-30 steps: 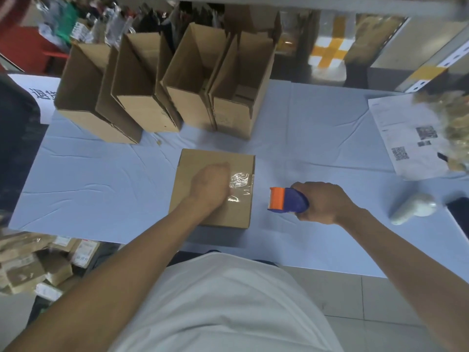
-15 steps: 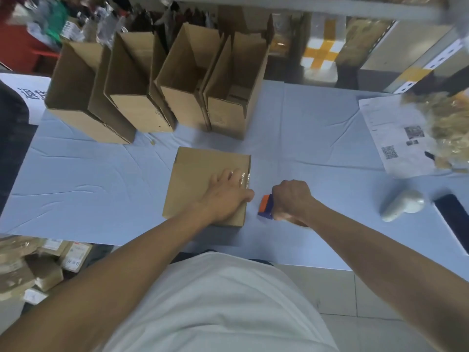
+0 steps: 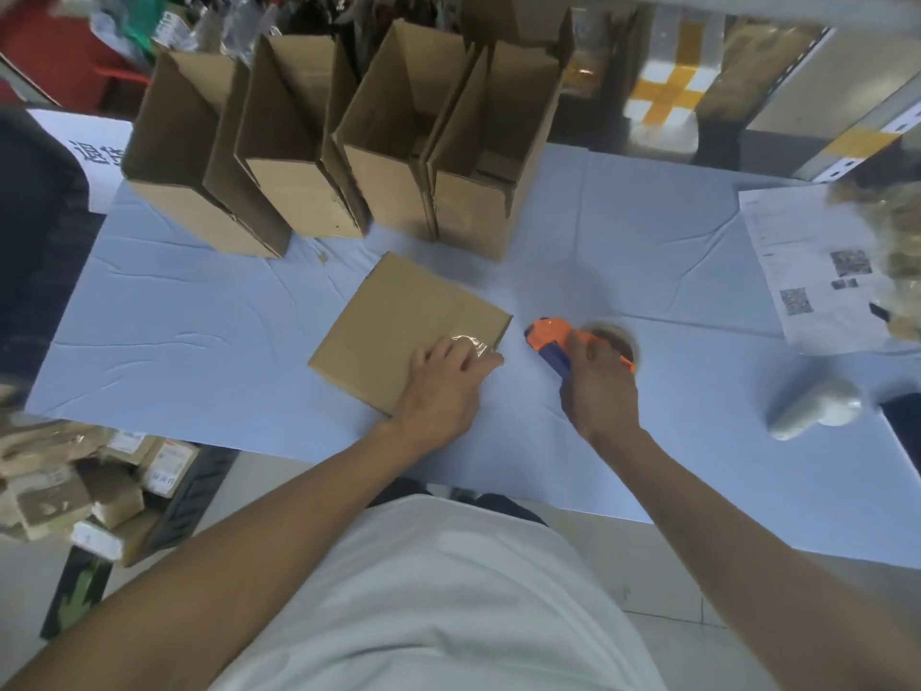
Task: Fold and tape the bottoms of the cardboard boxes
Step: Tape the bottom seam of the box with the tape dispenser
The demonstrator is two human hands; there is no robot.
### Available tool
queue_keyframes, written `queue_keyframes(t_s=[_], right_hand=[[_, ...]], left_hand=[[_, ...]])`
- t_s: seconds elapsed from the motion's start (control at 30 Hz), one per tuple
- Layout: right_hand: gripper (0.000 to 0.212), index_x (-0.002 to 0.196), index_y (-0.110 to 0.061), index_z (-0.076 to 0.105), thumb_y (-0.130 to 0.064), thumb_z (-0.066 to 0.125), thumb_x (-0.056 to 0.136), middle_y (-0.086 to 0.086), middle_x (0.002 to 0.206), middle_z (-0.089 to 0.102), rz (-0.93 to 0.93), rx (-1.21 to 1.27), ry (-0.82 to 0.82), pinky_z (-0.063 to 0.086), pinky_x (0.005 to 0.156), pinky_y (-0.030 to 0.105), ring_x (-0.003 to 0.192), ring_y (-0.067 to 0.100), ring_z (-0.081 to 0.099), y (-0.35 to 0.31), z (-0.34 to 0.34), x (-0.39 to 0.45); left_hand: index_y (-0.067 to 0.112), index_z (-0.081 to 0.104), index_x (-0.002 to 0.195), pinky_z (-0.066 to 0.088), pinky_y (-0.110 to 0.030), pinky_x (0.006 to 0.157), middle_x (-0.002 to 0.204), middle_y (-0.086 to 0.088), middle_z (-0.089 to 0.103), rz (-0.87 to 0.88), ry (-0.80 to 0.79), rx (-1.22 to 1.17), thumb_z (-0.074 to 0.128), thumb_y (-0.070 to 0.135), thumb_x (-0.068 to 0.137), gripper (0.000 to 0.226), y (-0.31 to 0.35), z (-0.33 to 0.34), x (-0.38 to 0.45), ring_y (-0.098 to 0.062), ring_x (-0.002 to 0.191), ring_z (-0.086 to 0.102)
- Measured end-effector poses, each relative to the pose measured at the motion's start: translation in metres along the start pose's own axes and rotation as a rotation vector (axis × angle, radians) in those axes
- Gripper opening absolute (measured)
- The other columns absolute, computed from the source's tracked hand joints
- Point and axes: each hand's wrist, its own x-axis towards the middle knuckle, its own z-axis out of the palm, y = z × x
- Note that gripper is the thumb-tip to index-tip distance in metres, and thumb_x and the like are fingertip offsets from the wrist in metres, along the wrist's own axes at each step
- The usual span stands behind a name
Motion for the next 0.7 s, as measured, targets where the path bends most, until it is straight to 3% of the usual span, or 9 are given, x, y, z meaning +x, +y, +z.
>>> queue_keyframes(t_s=[0.07, 0.1, 0.2, 0.3, 0.4, 0.47, 0.53, 0.6, 0.7], right_hand=[[0.041, 0.108, -0.004, 0.063, -0.006, 0.072, 0.068, 0.024, 0.107, 0.056, -0.1, -0.038, 0.176, 0.045, 0.068, 0.04, 0.087, 0.041, 0.057, -0.014, -0.012, 0.005], [0.047, 0.115, -0.006, 0.064, -0.008, 0.074, 0.069, 0.024, 0.116, 0.055, -0.169, 0.035, 0.158, 0.047, 0.073, 0.041, 0.095, 0.042, 0.057, -0.021, -0.014, 0.012], [0.083, 0.148, -0.025, 0.04, -0.009, 0.075, 0.075, 0.017, 0.138, 0.046, -0.378, 0.316, -0.289, 0.047, 0.096, 0.04, 0.118, 0.033, 0.05, -0.058, -0.024, 0.038], [0.081, 0.146, -0.026, 0.042, 0.005, 0.071, 0.077, -0.001, 0.144, 0.05, -0.383, 0.64, -0.545, 0.04, 0.106, 0.025, 0.127, 0.019, 0.052, -0.085, -0.019, 0.048], [0.066, 0.133, -0.018, 0.058, 0.011, 0.072, 0.076, 0.001, 0.128, 0.062, -0.189, 0.996, -0.578, 0.053, 0.093, 0.032, 0.105, 0.02, 0.065, -0.094, -0.039, 0.039], [0.053, 0.125, -0.009, 0.063, 0.012, 0.072, 0.076, 0.007, 0.111, 0.068, -0.111, 1.174, -0.536, 0.052, 0.08, 0.023, 0.093, 0.015, 0.065, -0.101, -0.057, 0.024], [0.042, 0.117, -0.009, 0.068, 0.005, 0.073, 0.078, 0.008, 0.109, 0.07, -0.038, 1.268, -0.454, 0.049, 0.083, 0.02, 0.097, 0.012, 0.065, -0.109, -0.07, 0.007], [0.032, 0.112, -0.021, 0.072, -0.01, 0.075, 0.082, 0.005, 0.11, 0.067, -0.02, 1.157, -0.379, 0.046, 0.085, 0.023, 0.101, 0.015, 0.063, -0.118, -0.077, -0.009], [0.023, 0.104, -0.038, 0.073, -0.039, 0.076, 0.081, 0.002, 0.113, 0.046, -0.136, 0.516, -0.045, 0.035, 0.083, 0.026, 0.101, 0.019, 0.044, -0.13, -0.091, -0.021]], left_hand=[[0.023, 0.057, 0.124, 0.037, -0.037, 0.081, 0.107, -0.001, 0.055, 0.004, 0.017, -0.047, 0.07, 0.009, 0.067, 0.061, -0.011, 0.0, -0.012, -0.024, 0.097, 0.045], [0.022, 0.057, 0.125, 0.039, -0.037, 0.082, 0.108, -0.001, 0.056, 0.011, 0.025, -0.079, 0.07, 0.008, 0.066, 0.062, -0.017, 0.0, -0.017, -0.025, 0.097, 0.046], [0.018, 0.055, 0.123, 0.043, -0.038, 0.084, 0.106, -0.005, 0.056, 0.013, 0.07, -0.181, 0.07, 0.001, 0.066, 0.061, -0.025, 0.001, -0.03, -0.026, 0.094, 0.047], [0.013, 0.063, 0.117, 0.043, -0.04, 0.085, 0.102, -0.006, 0.059, -0.099, 0.161, -0.295, 0.067, -0.005, 0.077, 0.044, -0.029, -0.003, -0.04, -0.026, 0.092, 0.049], [0.015, 0.066, 0.117, 0.045, -0.041, 0.09, 0.109, -0.003, 0.058, -0.214, 0.201, -0.308, 0.069, 0.013, 0.084, 0.033, -0.037, -0.035, -0.049, -0.026, 0.102, 0.052], [0.021, 0.066, 0.122, 0.047, -0.037, 0.09, 0.118, 0.002, 0.059, -0.273, 0.146, -0.306, 0.066, 0.031, 0.09, 0.033, -0.04, -0.069, -0.05, -0.018, 0.109, 0.053], [0.028, 0.068, 0.121, 0.046, -0.033, 0.087, 0.122, 0.01, 0.064, -0.288, 0.094, -0.267, 0.059, 0.037, 0.095, 0.03, -0.043, -0.093, -0.05, -0.012, 0.112, 0.055], [0.031, 0.074, 0.11, 0.047, -0.034, 0.087, 0.114, 0.013, 0.07, -0.286, 0.081, -0.234, 0.058, 0.036, 0.095, 0.022, -0.046, -0.104, -0.05, -0.012, 0.11, 0.06], [0.034, 0.076, 0.094, 0.051, -0.039, 0.074, 0.088, 0.011, 0.074, -0.25, 0.061, -0.232, 0.06, 0.041, 0.091, 0.018, -0.049, -0.113, -0.045, -0.016, 0.086, 0.066]])
